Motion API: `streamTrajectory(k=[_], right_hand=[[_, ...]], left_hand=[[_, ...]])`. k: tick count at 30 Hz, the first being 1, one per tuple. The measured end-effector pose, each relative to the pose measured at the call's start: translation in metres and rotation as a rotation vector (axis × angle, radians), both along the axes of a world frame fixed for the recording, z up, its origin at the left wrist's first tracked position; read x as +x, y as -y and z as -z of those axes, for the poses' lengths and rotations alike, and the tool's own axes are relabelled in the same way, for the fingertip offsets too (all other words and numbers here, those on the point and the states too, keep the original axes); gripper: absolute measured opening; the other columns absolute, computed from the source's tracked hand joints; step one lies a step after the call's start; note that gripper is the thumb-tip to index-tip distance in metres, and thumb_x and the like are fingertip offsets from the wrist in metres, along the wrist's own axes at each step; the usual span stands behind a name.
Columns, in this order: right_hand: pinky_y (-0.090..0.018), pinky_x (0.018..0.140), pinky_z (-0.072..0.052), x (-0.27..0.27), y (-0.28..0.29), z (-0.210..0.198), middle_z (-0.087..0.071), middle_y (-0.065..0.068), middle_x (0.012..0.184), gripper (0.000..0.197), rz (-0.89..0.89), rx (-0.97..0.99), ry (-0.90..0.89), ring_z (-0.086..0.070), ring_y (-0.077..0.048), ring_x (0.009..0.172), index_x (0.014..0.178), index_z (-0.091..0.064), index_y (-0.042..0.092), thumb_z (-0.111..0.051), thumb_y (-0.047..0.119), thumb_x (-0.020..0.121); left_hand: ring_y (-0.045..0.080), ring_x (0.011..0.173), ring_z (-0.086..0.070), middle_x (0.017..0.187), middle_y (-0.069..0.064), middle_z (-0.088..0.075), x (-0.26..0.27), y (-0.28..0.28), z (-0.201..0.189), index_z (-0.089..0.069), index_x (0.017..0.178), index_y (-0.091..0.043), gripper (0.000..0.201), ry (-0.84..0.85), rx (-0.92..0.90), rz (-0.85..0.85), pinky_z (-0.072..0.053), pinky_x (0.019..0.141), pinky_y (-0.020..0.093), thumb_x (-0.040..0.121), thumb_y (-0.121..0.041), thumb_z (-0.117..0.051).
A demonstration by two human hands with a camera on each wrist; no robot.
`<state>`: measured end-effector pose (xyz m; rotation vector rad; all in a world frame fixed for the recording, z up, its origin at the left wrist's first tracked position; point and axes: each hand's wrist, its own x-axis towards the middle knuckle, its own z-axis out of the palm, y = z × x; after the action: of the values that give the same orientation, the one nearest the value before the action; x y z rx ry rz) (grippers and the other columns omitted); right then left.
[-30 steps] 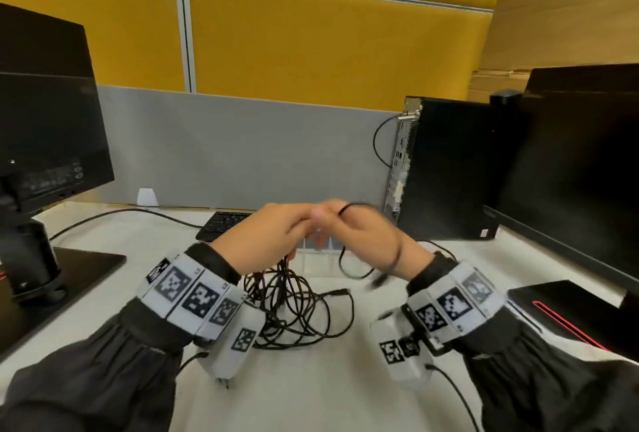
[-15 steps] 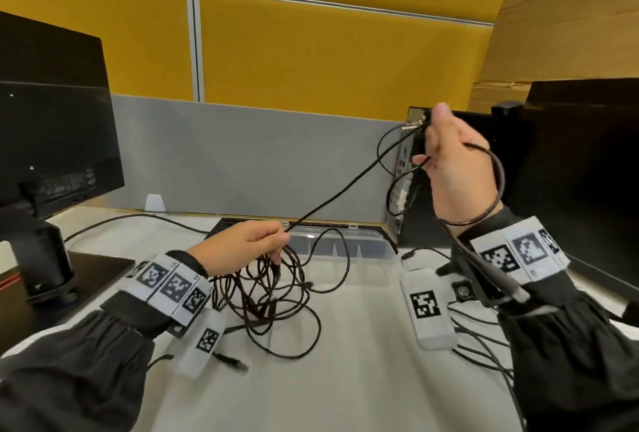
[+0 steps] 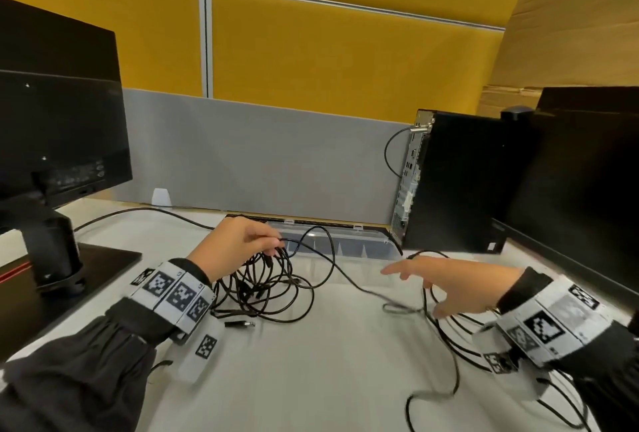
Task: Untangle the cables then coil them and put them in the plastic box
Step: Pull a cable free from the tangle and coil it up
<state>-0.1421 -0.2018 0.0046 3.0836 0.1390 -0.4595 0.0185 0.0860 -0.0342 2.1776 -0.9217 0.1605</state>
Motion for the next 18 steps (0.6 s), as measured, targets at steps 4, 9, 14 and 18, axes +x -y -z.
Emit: streamTrajectory(k=[4,9,14,18], right_hand=[[-0.026,0.103,-0.034,0.011,-0.027,-0.008,-0.032,0.009,0.145,0.076,-0.074,-0.001,0.225,-0.034,-0.012,0.129,0.145,-0.018,0.040,-0.048,-0.002,0.089],[-0.028,0.092,-0.043,0.052,-0.093,0.021,-0.057,0.000,0.122,0.039,-0.034,0.394,0.211,-0.055,-0.014,0.105,0.131,-0.044,0.024,-0.045,0.041,0.096],[-0.019,0.064,-0.038,0.070,-0.113,0.054,-0.053,0.002,0.080,0.032,0.039,0.695,0.168,-0.043,-0.004,0.063,0.079,-0.055,0.021,-0.034,0.031,0.101],[-0.014,0.054,-0.030,0.063,-0.111,0.057,-0.039,0.012,0.062,0.033,0.026,0.863,0.161,-0.036,-0.001,0.052,0.093,-0.059,0.016,-0.030,0.030,0.102]], left_hand=[[-0.005,0.082,-0.064,0.086,-0.014,-0.069,-0.009,0.008,0.000,-0.071,0.102,-0.023,0.018,0.004,0.068,0.019,-0.046,0.077,0.007,0.088,-0.027,-0.061],[-0.001,0.085,-0.065,0.089,-0.012,-0.071,-0.019,0.021,0.005,-0.071,0.100,-0.025,0.016,-0.040,0.061,0.113,-0.052,0.086,0.023,0.086,-0.022,-0.065],[-0.010,0.116,-0.047,0.122,-0.025,-0.053,-0.004,0.002,0.008,-0.053,0.119,-0.041,0.053,-0.056,-0.201,0.125,-0.039,0.093,0.011,0.083,-0.004,-0.064],[-0.003,0.129,-0.031,0.136,-0.021,-0.036,0.004,0.001,0.020,-0.032,0.136,-0.039,0.072,-0.071,0.148,0.084,-0.025,0.109,0.024,0.079,-0.020,-0.071]])
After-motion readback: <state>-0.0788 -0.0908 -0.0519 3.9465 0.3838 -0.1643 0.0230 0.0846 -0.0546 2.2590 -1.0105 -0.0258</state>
